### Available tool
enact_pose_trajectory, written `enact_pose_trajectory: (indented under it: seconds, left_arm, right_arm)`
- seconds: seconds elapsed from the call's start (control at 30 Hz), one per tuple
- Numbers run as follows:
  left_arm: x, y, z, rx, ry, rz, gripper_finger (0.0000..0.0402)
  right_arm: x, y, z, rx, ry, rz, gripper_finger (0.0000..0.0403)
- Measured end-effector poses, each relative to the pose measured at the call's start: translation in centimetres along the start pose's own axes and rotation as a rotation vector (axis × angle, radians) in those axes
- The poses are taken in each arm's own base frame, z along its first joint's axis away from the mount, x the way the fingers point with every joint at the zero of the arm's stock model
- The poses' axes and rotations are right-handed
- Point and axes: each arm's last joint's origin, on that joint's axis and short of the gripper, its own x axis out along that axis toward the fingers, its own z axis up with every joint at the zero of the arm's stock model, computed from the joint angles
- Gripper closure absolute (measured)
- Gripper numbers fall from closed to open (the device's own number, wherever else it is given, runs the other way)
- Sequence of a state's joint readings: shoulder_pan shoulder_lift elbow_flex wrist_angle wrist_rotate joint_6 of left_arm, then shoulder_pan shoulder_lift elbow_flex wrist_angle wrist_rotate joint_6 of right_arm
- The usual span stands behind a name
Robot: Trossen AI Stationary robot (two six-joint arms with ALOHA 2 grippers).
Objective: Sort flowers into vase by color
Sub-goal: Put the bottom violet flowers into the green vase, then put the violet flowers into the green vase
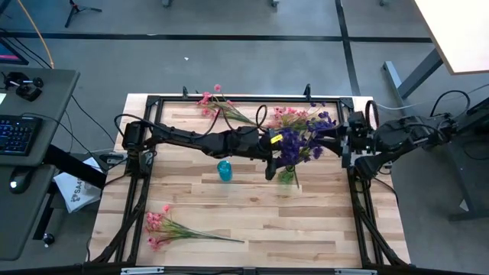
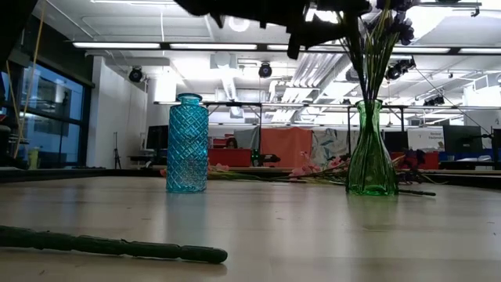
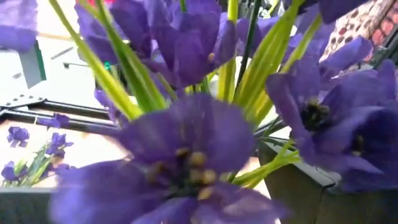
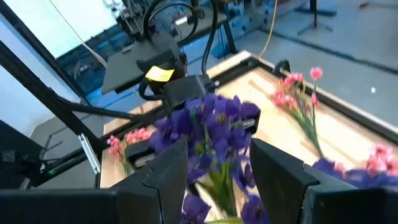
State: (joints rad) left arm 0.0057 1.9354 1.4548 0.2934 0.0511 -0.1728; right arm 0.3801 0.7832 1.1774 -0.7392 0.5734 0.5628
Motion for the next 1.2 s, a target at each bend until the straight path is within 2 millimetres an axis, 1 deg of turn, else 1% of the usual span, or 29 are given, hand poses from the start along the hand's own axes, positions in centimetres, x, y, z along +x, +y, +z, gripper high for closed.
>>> enact_pose_trajectory:
  seconds: [0.07,0.13,0.3,0.37,0.53,0.63,0.7,0.8,0.9,1.03,1.13,1.2]
  left_arm:
    - [0.0,0.1,0.4,0.005,0.051,0.02,0.0178]
    - [0.0,0.4,0.4,0.01,0.106,0.036,0.0178]
    - [-0.3,1.0,-0.9,0.011,0.249,0.07,0.0178]
    - [-0.7,1.3,-1.1,0.004,0.3,0.083,0.0178]
    - [-2.4,1.4,0.5,-0.027,0.316,0.097,0.0178]
    - [-3.7,1.2,1.0,-0.002,0.379,0.094,0.0178]
    - [-5.0,1.2,1.5,0.037,0.433,0.104,0.0178]
    - [-7.3,1.7,2.9,0.092,0.465,0.192,0.0178]
    - [-8.8,3.1,3.9,0.101,0.468,0.307,0.0178]
    - [-9.7,5.9,4.7,0.043,0.443,0.385,0.0178]
    - [-9.5,9.4,4.2,-0.058,0.437,0.41,0.0178]
    - [-8.6,12.0,2.9,-0.154,0.45,0.397,0.0178]
  right_arm:
    - [-0.3,-0.1,0.2,-0.006,-0.022,0.009,0.0236]
    - [-0.5,-0.2,0.3,-0.003,-0.028,0.014,0.0236]
    - [-0.8,-0.4,0.4,-0.008,-0.036,0.018,0.0236]
    - [-0.9,-0.4,0.4,-0.021,-0.038,0.019,0.0236]
    - [-0.9,-0.5,0.5,-0.067,-0.052,-0.007,0.0236]
    - [-0.9,-0.5,0.5,-0.072,-0.058,-0.017,0.0236]
    - [-0.9,-0.5,0.5,-0.071,-0.059,-0.019,0.0236]
    - [-1.1,-0.6,0.5,-0.068,-0.064,-0.016,0.0236]
    - [-1.4,-0.7,0.9,-0.069,-0.095,-0.002,0.0236]
    - [-2.1,-0.3,2.3,-0.099,-0.232,0.052,0.0236]
    - [-2.8,-0.1,3.5,-0.125,-0.349,0.075,0.0236]
    - [-3.2,-0.1,4.0,-0.137,-0.398,0.068,0.0236]
